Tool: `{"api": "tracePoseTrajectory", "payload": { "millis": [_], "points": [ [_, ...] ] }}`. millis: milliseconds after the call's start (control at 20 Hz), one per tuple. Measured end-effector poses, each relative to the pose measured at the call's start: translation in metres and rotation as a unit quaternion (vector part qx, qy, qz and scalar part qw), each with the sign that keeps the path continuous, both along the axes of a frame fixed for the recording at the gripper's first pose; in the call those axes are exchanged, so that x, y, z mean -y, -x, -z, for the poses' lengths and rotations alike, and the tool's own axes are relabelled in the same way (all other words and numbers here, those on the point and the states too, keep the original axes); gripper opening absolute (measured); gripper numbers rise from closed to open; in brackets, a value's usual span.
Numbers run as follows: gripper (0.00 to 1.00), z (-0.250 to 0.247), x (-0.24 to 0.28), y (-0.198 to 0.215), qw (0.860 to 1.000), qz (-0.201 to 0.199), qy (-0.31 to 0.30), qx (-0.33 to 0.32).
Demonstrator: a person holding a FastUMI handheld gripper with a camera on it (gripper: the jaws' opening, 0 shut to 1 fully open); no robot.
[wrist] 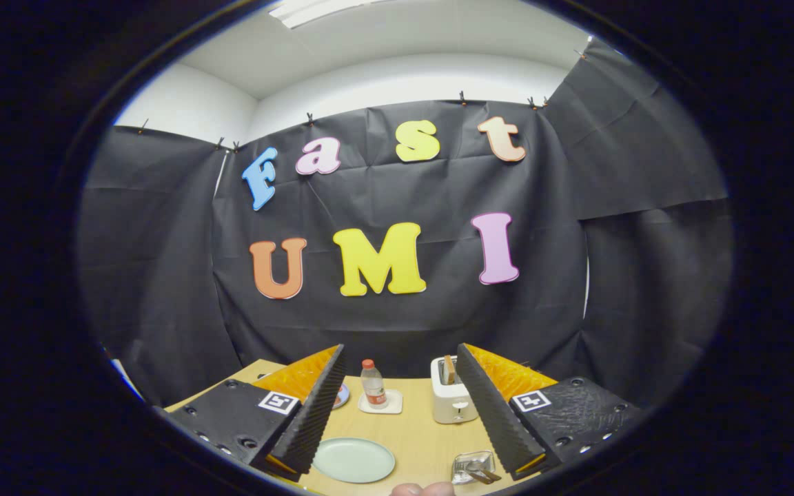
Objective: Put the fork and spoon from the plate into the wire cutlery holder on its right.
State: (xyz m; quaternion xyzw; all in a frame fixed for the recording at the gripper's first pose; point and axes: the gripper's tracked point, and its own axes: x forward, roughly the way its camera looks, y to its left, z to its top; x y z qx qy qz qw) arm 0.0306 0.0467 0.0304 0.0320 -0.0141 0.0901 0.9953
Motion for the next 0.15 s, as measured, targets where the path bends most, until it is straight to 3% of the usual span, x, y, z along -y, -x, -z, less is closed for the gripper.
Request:
{"api": "tracePoseTrajectory", "payload": {
  "millis": [150],
  "points": [
    [0.96,0.0063,-0.0075,-0.0013,1.0,-0.009,0.008,-0.006]
  ]
}}
